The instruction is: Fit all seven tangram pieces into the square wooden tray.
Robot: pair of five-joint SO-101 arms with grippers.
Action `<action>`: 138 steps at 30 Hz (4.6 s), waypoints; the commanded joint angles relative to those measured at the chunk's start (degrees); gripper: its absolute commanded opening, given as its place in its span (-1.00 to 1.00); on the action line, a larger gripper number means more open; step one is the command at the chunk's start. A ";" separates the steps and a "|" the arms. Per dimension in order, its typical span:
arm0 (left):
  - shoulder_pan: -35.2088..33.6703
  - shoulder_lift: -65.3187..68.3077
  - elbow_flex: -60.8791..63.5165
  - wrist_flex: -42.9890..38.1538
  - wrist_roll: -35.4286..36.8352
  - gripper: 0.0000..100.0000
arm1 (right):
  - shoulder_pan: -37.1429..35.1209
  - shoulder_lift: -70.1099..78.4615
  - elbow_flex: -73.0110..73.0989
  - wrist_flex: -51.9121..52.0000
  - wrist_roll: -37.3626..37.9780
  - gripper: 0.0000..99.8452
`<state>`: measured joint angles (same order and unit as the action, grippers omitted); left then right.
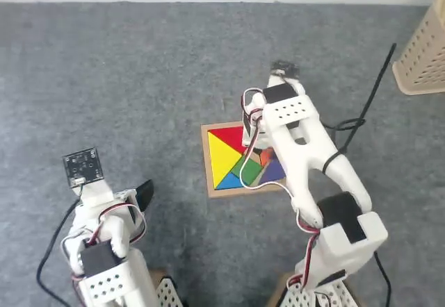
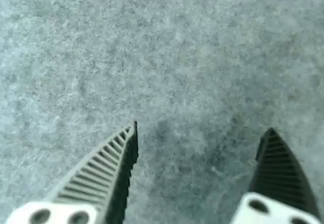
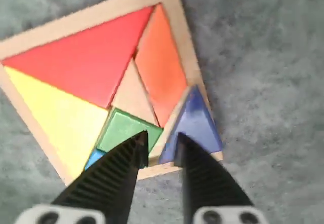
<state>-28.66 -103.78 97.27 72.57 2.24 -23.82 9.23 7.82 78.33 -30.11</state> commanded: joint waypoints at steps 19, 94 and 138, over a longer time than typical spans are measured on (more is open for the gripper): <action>0.09 -0.70 -0.75 -0.09 -0.09 -0.29 | 9.10 -21.58 28.92 -24.57 28.57 -0.99; 0.09 -0.70 -0.75 -0.09 -0.09 -0.29 | 7.87 -45.67 68.40 -85.67 25.67 -0.98; 0.09 -0.70 -0.75 -0.09 -0.09 -0.29 | 7.78 -91.47 81.14 -25.80 37.89 -0.98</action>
<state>-28.66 -103.78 97.27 72.57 2.24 -16.70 -80.97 85.89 50.99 -0.48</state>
